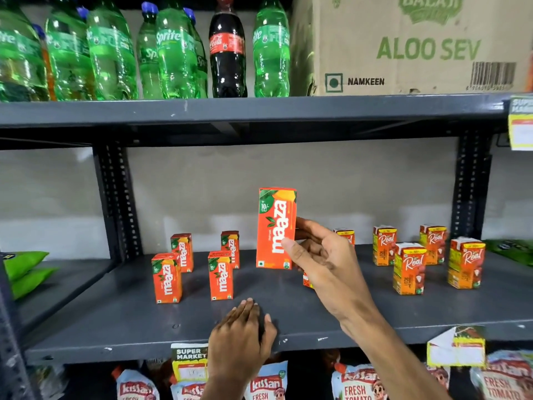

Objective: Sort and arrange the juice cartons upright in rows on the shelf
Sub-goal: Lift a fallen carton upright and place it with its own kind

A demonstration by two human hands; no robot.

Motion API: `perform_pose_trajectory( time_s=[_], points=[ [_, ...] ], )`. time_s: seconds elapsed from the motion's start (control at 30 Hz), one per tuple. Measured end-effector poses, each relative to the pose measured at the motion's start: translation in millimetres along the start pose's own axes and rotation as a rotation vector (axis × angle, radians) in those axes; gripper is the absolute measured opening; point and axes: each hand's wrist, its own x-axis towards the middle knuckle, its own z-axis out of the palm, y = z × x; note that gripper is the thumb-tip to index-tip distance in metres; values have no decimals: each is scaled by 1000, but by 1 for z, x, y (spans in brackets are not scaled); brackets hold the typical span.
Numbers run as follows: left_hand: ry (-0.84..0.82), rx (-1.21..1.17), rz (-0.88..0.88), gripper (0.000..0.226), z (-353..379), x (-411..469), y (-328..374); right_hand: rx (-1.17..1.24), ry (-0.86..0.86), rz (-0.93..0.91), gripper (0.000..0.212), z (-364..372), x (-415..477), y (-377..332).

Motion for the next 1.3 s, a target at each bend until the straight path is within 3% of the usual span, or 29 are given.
perform_pose_trajectory(
  time_s=[0.2,0.33,0.5,0.8,1.17,1.3],
  points=[
    [-26,17,7,46,-1,0,0,-33,13,-12,49,-3,3,3],
    [-20,10,16,46,-2,1,1,-114,8,92,62,-3,2,26],
    [13,-10,27,41,0,2,1,-283,2,233,29,-2,4,78],
    [26,13,9,43,8,3,-1,-404,-17,399,32,13,20,136],
    [0,73,-22,40,-2,4,5,-448,-31,337,40,18,20,135],
    [24,-51,-75,32,-14,2,10,-531,91,241,59,4,6,123]
  ],
)
